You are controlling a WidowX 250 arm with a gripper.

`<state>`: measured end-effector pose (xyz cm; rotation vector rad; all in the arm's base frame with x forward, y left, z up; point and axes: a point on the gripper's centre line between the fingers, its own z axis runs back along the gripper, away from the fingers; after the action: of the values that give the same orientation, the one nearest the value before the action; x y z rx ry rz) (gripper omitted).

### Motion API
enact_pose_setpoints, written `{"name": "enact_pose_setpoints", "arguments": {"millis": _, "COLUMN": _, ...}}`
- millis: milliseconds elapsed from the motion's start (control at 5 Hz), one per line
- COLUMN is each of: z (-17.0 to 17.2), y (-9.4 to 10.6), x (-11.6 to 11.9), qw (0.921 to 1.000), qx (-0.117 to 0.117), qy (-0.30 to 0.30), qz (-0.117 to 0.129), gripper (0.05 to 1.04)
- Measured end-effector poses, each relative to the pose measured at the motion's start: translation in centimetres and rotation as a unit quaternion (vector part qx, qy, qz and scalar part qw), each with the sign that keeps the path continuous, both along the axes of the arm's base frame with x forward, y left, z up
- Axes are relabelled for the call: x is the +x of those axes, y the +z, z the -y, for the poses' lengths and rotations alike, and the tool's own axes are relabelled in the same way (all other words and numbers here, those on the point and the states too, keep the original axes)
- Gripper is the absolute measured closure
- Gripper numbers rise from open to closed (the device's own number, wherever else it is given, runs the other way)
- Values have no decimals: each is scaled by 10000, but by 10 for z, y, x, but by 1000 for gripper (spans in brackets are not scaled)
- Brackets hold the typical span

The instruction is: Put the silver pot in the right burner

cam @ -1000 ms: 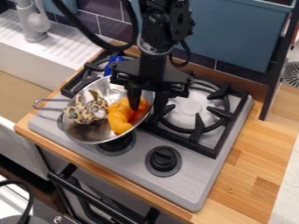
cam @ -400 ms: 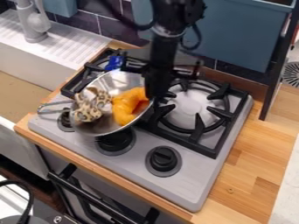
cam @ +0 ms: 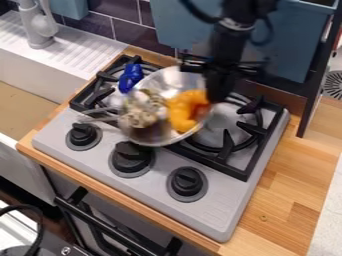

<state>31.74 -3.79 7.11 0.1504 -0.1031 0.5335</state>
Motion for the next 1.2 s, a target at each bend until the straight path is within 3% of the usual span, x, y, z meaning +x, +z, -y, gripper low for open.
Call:
{"name": "enact_pose_setpoints", "arguments": {"millis": 400, "z": 14, "y": -3, "x": 21, "qw": 9994, "qx": -141, "qy": 327, "qz": -43, "gripper": 1011}}
{"name": "enact_pose_setpoints", "arguments": {"millis": 1000, "z": 25, "y": -11, "x": 35, "qw": 9989, "qx": -63, "qy": 467, "qz": -4, "gripper": 978}}
{"name": "enact_pose_setpoints", "arguments": {"millis": 1200, "z": 37, "y": -15, "x": 40, "qw": 9987, "qx": -181, "qy": 443, "qz": 193, "gripper": 803}}
